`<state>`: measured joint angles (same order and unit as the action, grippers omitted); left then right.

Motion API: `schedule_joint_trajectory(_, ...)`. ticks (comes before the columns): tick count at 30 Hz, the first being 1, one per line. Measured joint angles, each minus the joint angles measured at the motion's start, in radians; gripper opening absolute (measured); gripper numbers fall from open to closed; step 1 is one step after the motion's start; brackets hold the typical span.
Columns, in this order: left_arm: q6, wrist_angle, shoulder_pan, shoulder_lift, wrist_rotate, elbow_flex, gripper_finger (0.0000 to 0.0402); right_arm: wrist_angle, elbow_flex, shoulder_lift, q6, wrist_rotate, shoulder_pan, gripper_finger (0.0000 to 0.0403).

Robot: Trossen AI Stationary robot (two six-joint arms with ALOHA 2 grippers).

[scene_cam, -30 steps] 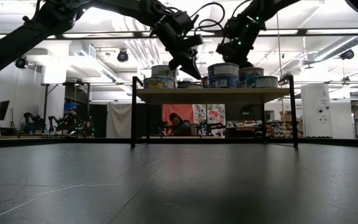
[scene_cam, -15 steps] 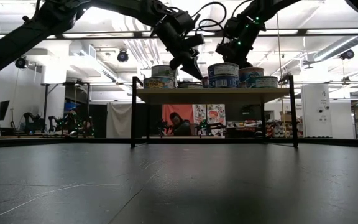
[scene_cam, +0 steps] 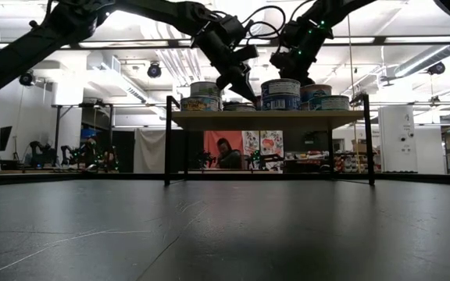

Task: Stack canned seafood by type on shelf
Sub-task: Stack the blue pink tuna can on top of the blue pink tuna can on the shelf

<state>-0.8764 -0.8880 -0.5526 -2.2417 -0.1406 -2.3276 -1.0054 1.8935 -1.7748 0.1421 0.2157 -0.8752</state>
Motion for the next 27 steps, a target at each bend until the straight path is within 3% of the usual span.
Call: schedule_joint_trajectory(27, -0.002, -0.027, 0.001, 0.002, 0.002, 0.0, 0.0, -0.001, 0.0, 0.0, -0.004, -0.006, 0.004, 0.0009)
